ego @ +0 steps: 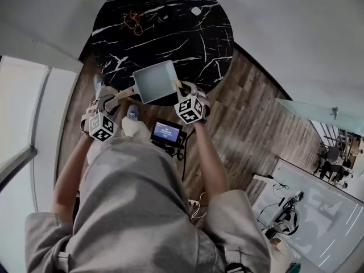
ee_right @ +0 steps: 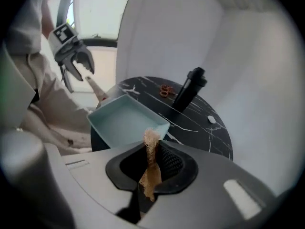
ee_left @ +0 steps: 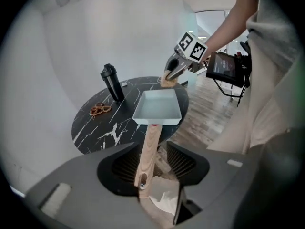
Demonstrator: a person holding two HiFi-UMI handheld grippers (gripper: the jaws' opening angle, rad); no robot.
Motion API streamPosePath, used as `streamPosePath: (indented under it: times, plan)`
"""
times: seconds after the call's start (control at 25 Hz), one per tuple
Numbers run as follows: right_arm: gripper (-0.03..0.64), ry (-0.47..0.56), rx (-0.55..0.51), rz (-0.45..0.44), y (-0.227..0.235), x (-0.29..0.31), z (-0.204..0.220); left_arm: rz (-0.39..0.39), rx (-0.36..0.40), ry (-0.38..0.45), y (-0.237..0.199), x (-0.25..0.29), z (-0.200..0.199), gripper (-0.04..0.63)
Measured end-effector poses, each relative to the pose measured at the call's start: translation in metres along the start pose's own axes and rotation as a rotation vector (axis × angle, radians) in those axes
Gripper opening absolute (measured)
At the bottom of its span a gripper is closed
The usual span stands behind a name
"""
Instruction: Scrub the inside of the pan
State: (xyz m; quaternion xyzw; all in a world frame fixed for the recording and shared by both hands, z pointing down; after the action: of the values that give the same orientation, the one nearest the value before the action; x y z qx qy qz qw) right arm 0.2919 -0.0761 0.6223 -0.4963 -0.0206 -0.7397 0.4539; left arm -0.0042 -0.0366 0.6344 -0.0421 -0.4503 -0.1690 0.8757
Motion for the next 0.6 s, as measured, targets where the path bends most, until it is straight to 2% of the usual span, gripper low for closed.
streamPosePath:
  times: [0.08, 0.16, 0.28, 0.36, 0.44, 0.6]
  plan:
    - [0.049, -0.038, -0.193, -0.022, -0.005, 0.015, -0.002, -0.009, -0.030, -0.009, -0.006, 0.010, 0.006, 0.184]
    - [0.048, -0.044, -0.372, -0.012, -0.011, 0.031, -0.012, -0.022, -0.029, -0.024, -0.021, 0.016, 0.011, 0.191]
    - [0.048, -0.054, -0.577, -0.033, -0.020, 0.041, -0.008, -0.017, -0.040, -0.030, -0.019, 0.031, 0.014, 0.198]
    - [0.048, -0.085, -0.625, -0.098, -0.023, 0.052, -0.005, -0.013, -0.048, -0.040, -0.020, 0.039, 0.019, 0.204]
    - [0.048, -0.129, -0.631, -0.157, -0.026, 0.062, -0.002, -0.011, -0.031, -0.056, -0.022, 0.045, 0.023, 0.215]
    - [0.048, -0.246, -0.573, -0.248, -0.030, 0.067, 0.002, 0.013, -0.038, -0.053, -0.023, 0.053, 0.024, 0.194]
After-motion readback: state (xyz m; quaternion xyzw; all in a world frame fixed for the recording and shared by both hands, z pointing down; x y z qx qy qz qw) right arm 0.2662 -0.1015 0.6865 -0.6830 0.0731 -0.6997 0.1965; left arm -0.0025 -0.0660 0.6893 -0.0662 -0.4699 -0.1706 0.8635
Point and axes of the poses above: the fingertips, and each gripper's own axes: x forward along the fingers, y to its right, z out of its underside, the point moved 5 cm from there along -x, backward along the fingers, and after that the axes turned 7 degrees about z, right-handed, at the moved point
